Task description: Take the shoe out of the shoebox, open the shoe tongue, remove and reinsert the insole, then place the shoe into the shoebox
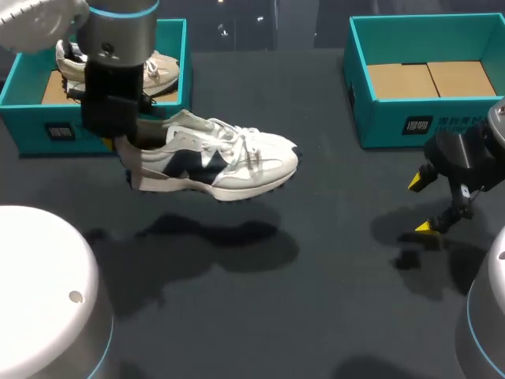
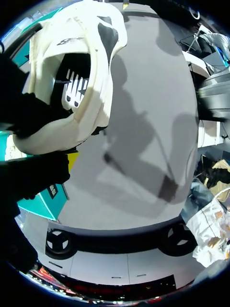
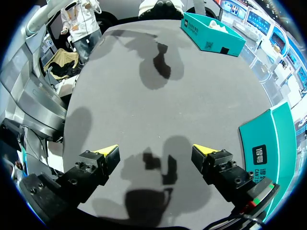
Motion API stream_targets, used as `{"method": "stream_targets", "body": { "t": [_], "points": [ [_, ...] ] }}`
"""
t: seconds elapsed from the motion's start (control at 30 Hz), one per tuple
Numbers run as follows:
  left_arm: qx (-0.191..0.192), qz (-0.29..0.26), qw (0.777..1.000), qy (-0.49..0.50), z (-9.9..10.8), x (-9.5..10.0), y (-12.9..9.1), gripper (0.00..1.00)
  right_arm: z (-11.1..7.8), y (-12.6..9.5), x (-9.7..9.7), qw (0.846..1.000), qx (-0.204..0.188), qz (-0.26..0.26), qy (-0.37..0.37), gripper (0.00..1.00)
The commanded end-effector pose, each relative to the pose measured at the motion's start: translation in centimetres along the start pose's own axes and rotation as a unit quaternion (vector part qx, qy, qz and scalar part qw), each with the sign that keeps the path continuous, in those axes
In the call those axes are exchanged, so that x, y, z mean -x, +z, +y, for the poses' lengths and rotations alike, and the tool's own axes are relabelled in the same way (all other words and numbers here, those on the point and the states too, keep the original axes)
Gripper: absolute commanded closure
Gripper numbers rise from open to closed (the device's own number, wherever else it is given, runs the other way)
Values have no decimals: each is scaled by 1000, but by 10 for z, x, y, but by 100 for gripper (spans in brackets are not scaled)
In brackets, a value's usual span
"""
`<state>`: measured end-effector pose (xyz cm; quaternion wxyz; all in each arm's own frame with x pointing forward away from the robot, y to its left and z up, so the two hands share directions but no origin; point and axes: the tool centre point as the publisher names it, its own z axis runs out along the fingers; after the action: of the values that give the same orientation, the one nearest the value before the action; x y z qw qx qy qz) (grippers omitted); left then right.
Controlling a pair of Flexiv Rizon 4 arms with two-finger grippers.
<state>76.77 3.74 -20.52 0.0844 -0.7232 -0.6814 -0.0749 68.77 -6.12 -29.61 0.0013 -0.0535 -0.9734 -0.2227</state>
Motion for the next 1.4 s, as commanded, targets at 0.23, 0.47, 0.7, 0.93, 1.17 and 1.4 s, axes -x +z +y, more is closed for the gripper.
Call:
{"method": "stream_targets", "body": {
  "t": [0.23, 0.47, 0.7, 0.93, 1.17, 1.4],
  "points": [
    [-11, 39, 999, -26, -9, 76, 30, 100, 0, 1, -2, 1000, -1, -2, 0, 0],
    [-4, 47, 999, -20, -19, 105, 50, 100, 0, 1, -2, 1000, -1, -2, 0, 0],
    [10, 56, 998, -13, -21, 126, 71, 100, 0, 1, -2, 1000, -1, -2, 0, 0],
    [10, 69, 998, -1, -22, 142, 90, 100, 0, 1, -2, 1000, -1, -2, 0, 0],
    [5, 75, 997, 0, -27, 151, 107, 100, 0, 1, -2, 1000, -1, -2, 0, 0],
    [8, 77, 997, -6, -25, 164, 116, 100, 0, 1, -2, 1000, -1, -2, 0, 0]
  ]
}}
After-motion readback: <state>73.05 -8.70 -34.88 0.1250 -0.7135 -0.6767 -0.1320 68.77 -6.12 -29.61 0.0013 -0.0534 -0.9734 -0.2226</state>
